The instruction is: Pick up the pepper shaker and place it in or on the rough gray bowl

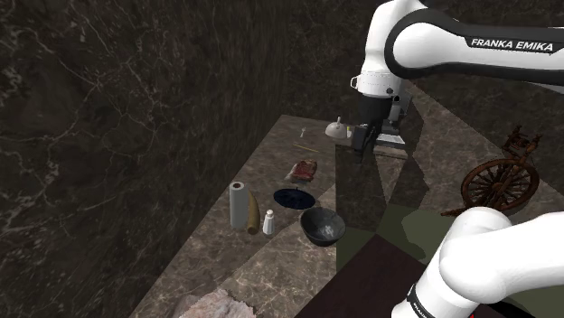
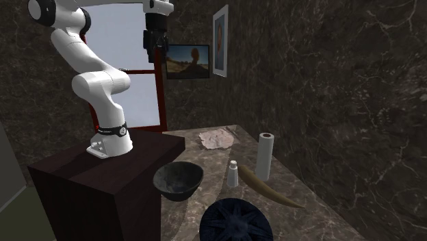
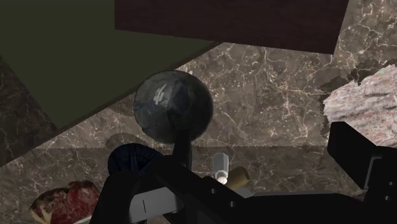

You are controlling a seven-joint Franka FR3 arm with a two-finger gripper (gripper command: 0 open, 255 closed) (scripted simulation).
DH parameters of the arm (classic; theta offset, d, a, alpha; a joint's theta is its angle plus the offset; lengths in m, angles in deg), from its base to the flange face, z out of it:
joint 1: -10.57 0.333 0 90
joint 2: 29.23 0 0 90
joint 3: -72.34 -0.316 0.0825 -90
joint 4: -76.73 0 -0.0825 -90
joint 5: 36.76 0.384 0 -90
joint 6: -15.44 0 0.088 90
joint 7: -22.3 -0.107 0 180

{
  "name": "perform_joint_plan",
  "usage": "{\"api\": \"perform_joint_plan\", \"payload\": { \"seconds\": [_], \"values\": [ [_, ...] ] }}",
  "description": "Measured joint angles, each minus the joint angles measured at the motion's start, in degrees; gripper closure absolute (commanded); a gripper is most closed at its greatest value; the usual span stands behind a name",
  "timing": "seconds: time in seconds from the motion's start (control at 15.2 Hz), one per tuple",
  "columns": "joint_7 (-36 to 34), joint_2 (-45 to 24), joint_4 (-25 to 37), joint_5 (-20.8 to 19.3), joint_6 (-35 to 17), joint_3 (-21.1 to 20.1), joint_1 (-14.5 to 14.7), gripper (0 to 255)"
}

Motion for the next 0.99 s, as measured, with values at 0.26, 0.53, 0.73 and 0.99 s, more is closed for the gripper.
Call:
{"api": "perform_joint_plan", "payload": {
  "seconds": [0.26, 0.53, 0.73, 0.99],
  "values": [
    [0.2, -1.8, -2.1, 0.1, -4.2, 0.2, 0.0, 0],
    [0.3, -6.3, -5.7, 0.5, -13.0, 0.3, 0.1, 0],
    [0.5, -10.7, -7.6, 0.7, -20.0, 0.5, 0.0, 0],
    [1.0, -17.0, -9.3, 1.0, -28.8, 0.7, 0.1, 0]
  ]
}}
